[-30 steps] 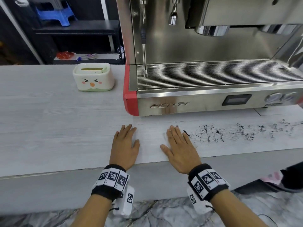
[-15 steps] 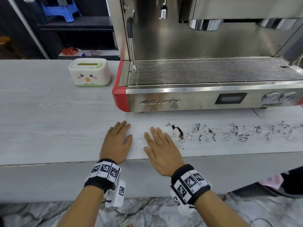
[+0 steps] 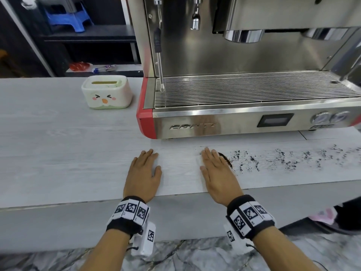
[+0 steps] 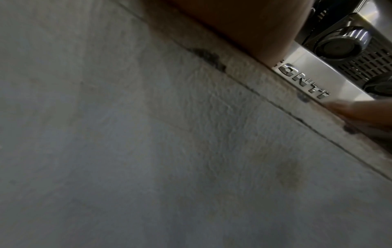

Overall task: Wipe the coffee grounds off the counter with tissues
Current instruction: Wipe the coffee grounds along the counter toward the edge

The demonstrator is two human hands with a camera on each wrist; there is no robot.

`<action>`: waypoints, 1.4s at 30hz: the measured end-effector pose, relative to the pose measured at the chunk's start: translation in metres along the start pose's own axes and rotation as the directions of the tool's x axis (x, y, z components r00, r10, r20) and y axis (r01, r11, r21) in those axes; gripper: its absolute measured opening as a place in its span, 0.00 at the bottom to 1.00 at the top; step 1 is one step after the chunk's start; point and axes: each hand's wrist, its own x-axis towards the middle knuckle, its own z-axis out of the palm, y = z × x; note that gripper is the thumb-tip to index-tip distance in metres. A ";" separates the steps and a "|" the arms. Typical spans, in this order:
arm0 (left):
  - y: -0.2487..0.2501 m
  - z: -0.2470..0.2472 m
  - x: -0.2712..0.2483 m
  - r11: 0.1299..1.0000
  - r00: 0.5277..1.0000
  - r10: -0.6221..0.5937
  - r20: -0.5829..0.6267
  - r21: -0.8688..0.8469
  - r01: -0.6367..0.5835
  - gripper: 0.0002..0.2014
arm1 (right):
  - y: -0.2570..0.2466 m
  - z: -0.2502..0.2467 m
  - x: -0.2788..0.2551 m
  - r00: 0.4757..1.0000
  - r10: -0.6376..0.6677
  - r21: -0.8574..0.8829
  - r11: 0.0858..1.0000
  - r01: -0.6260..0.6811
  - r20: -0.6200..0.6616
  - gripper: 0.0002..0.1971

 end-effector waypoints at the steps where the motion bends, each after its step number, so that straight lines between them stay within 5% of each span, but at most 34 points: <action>1: 0.000 0.000 0.001 1.000 1.000 -0.002 0.000 0.002 0.002 0.23 | -0.010 0.000 0.003 1.000 -0.021 0.042 0.999 0.021 -0.007 0.34; 7: -0.001 0.001 0.001 1.000 1.000 0.003 0.014 0.016 -0.004 0.23 | -0.056 0.026 0.019 0.990 -0.105 -0.042 0.993 0.109 0.095 0.35; 16: -0.001 -0.001 0.001 1.000 1.000 0.002 0.028 0.008 -0.003 0.23 | -0.002 0.012 0.018 0.992 0.068 -0.173 0.984 -0.049 0.106 0.39; 21: 0.001 0.000 0.000 1.000 1.000 -0.007 0.029 0.001 0.007 0.23 | 0.002 0.000 0.014 0.987 0.141 -0.079 0.988 -0.135 0.074 0.42; 30: 0.017 0.011 0.011 0.998 0.998 0.039 0.046 -0.042 -0.037 0.24 | -0.042 0.015 0.052 0.983 0.044 -0.082 0.996 -0.029 0.180 0.33; 42: 0.018 0.012 0.007 0.999 0.997 0.040 0.061 -0.018 -0.039 0.25 | 0.020 -0.010 0.047 0.959 0.252 -0.167 0.959 -0.230 0.131 0.34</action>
